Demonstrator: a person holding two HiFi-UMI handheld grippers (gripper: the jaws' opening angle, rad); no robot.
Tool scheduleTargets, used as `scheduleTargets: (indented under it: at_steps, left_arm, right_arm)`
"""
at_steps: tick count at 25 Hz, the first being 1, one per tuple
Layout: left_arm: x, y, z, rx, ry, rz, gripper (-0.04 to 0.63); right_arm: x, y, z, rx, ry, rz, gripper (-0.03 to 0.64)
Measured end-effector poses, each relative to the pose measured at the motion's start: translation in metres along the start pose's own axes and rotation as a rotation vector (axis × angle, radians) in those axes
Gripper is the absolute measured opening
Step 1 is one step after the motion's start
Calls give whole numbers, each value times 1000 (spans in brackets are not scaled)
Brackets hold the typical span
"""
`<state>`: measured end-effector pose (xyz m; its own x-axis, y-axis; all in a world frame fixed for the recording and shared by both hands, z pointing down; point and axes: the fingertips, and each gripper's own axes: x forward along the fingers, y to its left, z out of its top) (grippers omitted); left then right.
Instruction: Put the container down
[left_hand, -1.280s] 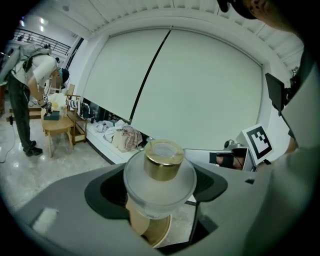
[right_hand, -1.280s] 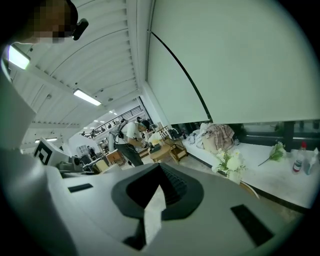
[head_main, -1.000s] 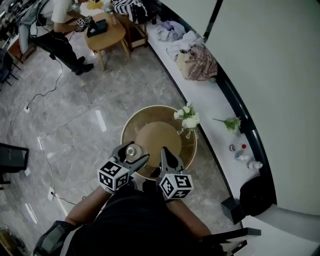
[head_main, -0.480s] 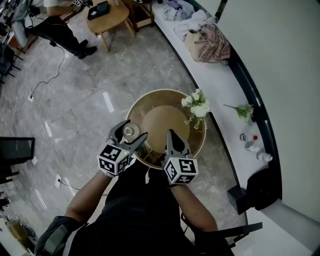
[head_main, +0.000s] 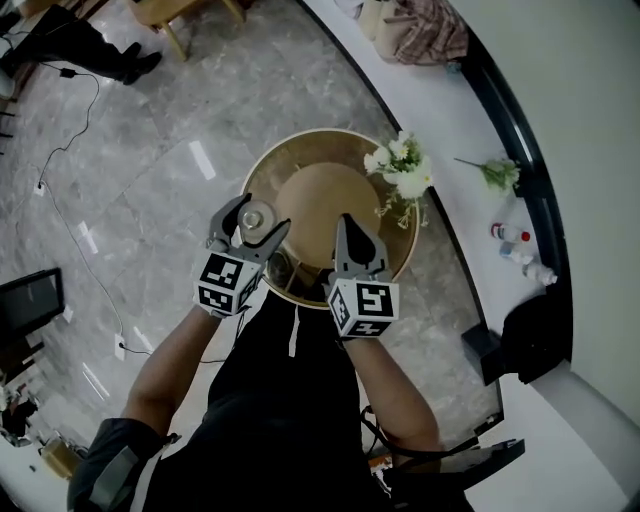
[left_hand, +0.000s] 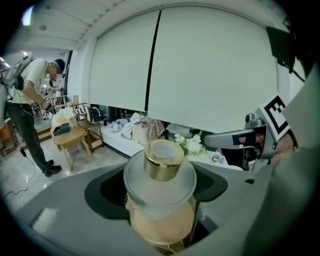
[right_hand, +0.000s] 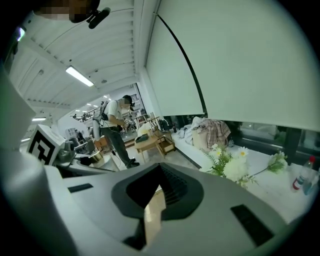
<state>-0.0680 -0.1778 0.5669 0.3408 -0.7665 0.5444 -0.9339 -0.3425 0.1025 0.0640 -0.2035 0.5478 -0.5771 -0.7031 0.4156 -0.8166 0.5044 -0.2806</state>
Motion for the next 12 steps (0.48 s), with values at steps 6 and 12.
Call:
scheduleTargets:
  at_steps: [6, 12]
  left_arm:
    - [44, 19, -37, 51, 44, -6, 354]
    - [89, 31, -74, 62, 79, -19, 354]
  right_arm:
    - [31, -10, -27, -52, 25, -26, 2]
    - [64, -30, -59, -92, 58, -47, 2]
